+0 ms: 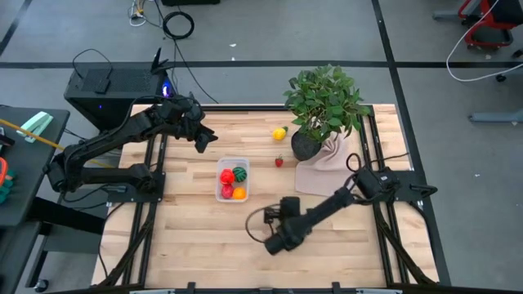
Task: Pick and placing Produce into tupperware
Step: Put the red strawberry into the transparent bin
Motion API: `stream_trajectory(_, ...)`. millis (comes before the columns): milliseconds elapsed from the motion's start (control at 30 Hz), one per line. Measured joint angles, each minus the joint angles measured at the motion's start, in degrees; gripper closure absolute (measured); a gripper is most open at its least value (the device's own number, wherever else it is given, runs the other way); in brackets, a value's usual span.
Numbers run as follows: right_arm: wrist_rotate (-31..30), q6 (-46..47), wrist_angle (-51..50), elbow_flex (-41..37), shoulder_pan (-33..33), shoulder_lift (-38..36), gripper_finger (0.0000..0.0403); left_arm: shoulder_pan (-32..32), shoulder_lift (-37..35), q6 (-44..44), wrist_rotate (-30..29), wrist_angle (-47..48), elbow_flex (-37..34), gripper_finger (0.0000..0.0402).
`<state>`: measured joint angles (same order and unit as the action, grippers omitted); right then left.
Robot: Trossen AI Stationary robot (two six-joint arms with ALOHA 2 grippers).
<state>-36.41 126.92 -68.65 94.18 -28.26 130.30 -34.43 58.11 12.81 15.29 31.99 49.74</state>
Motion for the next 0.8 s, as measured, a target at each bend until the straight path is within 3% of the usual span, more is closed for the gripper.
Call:
stream_trajectory(167,-4.19,-0.30,1.93,-2.65,-1.63,0.02,0.0398,0.00,0.00,-0.51,0.00,-0.02,0.00,0.0228)
stream_trajectory(367,-9.31,-1.08,2.95,-1.93,1.60,0.00,0.0393,-0.01,0.00,-0.61,0.00,-0.04,0.00,0.0228)
stream_trajectory(567,-11.58,-5.88,2.26,-1.93,5.81,0.00,0.0395,-0.01,0.00,-1.31,-0.02,-0.03,0.02,0.0228)
stream_trajectory(800,-9.76,-15.14,4.45,-1.93,10.19,0.00,0.0388,-0.01,0.00,-3.03,-0.02,-0.34,0.02,0.0228)
